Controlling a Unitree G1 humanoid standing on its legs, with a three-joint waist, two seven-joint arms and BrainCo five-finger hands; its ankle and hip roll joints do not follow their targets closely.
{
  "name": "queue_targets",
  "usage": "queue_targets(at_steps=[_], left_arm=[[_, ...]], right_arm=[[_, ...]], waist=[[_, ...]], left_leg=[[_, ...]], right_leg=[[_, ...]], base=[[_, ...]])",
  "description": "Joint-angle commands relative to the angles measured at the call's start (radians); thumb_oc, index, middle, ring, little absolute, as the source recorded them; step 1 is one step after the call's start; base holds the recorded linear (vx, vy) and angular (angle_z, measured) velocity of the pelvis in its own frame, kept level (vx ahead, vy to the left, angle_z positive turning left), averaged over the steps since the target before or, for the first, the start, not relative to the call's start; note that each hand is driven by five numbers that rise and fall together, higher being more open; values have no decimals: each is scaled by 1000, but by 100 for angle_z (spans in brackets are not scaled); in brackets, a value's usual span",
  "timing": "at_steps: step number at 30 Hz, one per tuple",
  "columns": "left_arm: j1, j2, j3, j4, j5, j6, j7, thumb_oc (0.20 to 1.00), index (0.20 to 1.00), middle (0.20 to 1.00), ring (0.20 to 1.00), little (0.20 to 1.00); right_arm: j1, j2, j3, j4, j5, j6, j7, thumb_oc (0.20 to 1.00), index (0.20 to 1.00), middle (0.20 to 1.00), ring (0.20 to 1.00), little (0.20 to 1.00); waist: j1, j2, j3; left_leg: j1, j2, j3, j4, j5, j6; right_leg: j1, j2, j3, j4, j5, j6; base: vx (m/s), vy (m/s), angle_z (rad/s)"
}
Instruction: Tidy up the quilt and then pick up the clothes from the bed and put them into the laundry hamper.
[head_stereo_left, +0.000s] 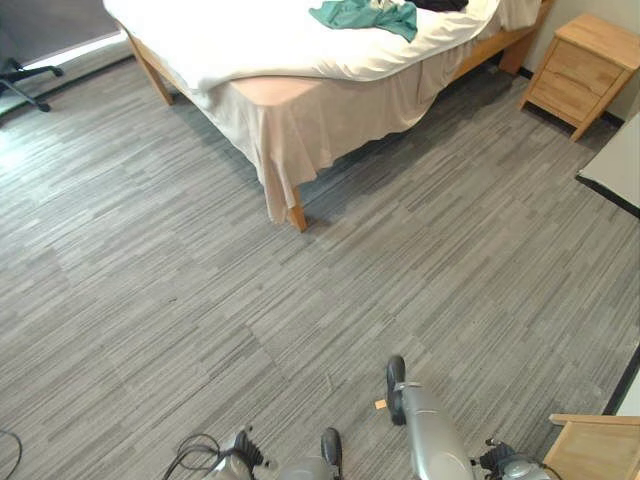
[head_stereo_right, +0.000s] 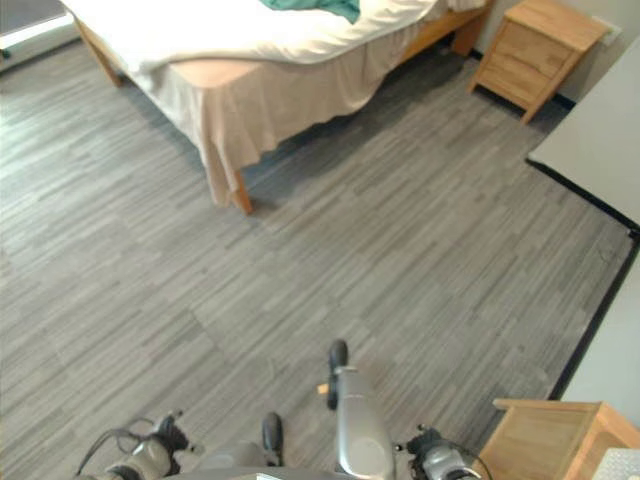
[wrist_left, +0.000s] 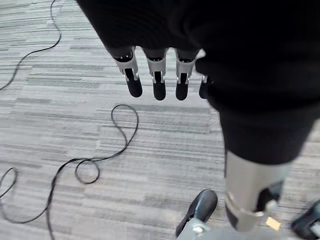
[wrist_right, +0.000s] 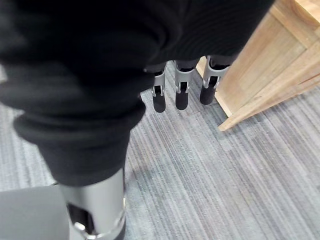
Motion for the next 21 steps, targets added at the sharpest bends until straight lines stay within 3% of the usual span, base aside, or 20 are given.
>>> queue_targets(at_steps=[1,2,3,4,6,7,8,9,10,12,13,14,16,18,19,20,21], left_arm=[[7,10,-11,1,72,5,-6,1000,1000,1000,1000,1000],[6,7,-9,-11,59,8,-2,1000,1000,1000,1000,1000],[4,17,-11,-44,46,10,3,1000,1000,1000,1000,1000],[-7,29,-14,-73,33,10,12,1000,1000,1000,1000,1000],[-26,39,-4,-98,-7,11,39,1000,1000,1000,1000,1000],[-37,37,3,-113,-34,8,64,1000,1000,1000,1000,1000],[-37,37,3,-113,-34,8,64,1000,1000,1000,1000,1000],[-26,30,15,-128,-54,-4,78,1000,1000,1000,1000,1000],[-21,26,19,-127,-56,-5,86,1000,1000,1000,1000,1000],[-5,21,28,-118,-47,-6,83,1000,1000,1000,1000,1000],[-2,25,30,-114,-37,3,86,1000,1000,1000,1000,1000],[16,27,43,-96,-28,8,81,1000,1000,1000,1000,1000],[20,27,41,-87,-19,8,83,1000,1000,1000,1000,1000],[33,33,56,-62,-21,18,79,1000,1000,1000,1000,1000],[31,48,72,-54,-28,28,79,1000,1000,1000,1000,1000],[27,54,75,-53,-35,29,80,1000,1000,1000,1000,1000],[23,62,79,-52,-37,31,78,1000,1000,1000,1000,1000]], right_arm=[[35,-48,34,-1,-1,3,0,1000,1000,1000,1000,1000],[34,-50,41,8,-8,4,2,1000,1000,1000,1000,1000],[36,-56,56,10,-23,10,-1,1000,1000,1000,1000,1000],[28,-64,57,-7,-16,10,-9,1000,1000,1000,1000,1000],[2,-77,60,-33,-9,7,-23,1000,1000,1000,1000,1000],[-13,-85,58,-42,-5,5,-38,1000,1000,1000,1000,1000],[-14,-84,58,-41,-5,5,-38,1000,1000,1000,1000,1000],[-18,-95,59,-58,-1,-7,-43,1000,1000,1000,1000,1000],[-17,-97,57,-61,1,-8,-43,1000,1000,1000,1000,1000],[-12,-100,55,-65,6,-18,-44,1000,1000,1000,1000,1000],[-12,-106,52,-66,-1,-15,-51,1000,1000,1000,1000,1000],[-13,-103,53,-63,-9,-17,-43,1000,1000,1000,1000,1000],[-5,-91,53,-64,-24,-22,-47,1000,1000,1000,1000,1000],[-12,-70,60,-67,-35,-21,-45,1000,1000,1000,1000,1000],[-36,-55,59,-101,-20,-18,-39,1000,1000,1000,1000,1000],[-45,-49,63,-115,-17,-19,-38,1000,1000,1000,1000,1000],[-50,-42,70,-122,-23,-19,-37,1000,1000,1000,1000,1000]], waist=[[-30,53,-44],[-34,61,-52],[-21,51,-42],[-8,33,-23],[20,-7,-7],[53,-32,0],[52,-35,-2],[80,-30,-11],[93,-29,-19],[113,-14,-38],[128,-11,-44],[134,-17,-54],[144,-22,-63],[155,-37,-67],[140,-40,-45],[137,-29,-37],[132,-23,-27]], left_leg=[[198,78,-3,72,-84,-109],[170,94,-4,195,-5,-129],[16,103,1,503,174,-154],[-76,97,-7,667,230,-150],[-176,126,52,809,194,-118],[-280,133,111,809,132,-103],[-282,130,113,806,136,-102],[-352,108,168,625,103,-101],[-364,103,186,525,102,-98],[-359,99,261,183,173,-107],[-380,113,281,105,209,-117],[-329,106,282,29,201,-110],[-323,105,278,26,219,-97],[-302,78,257,55,186,-63],[-233,73,266,52,149,-38],[-199,82,258,35,143,-32],[-159,85,248,19,133,-33]], right_leg=[[29,73,21,63,107,4],[62,100,22,77,95,-23],[141,108,5,66,64,-75],[179,103,0,56,51,-105],[253,93,10,25,15,-129],[330,79,7,0,-17,-128],[328,75,7,-1,-16,-127],[413,75,14,-39,-47,-109],[440,67,19,-48,-57,-100],[509,81,5,-56,-104,-79],[543,89,7,-60,-122,-79],[572,87,1,-47,-145,-64],[583,90,-4,-4,-161,-62],[506,65,-35,230,-124,-17],[386,18,-38,462,-7,32],[318,3,-45,545,21,33],[284,-17,-68,555,2,26]], base=[[582,-183,52],[728,-334,57],[684,-383,60],[639,-380,54],[632,-279,-21],[570,-180,-53],[864,-45,-19],[636,91,11],[897,172,18],[658,172,8],[642,150,-7],[415,98,-16],[399,62,-36],[462,147,-45],[386,182,-34],[475,143,-36],[383,-4,-19]])
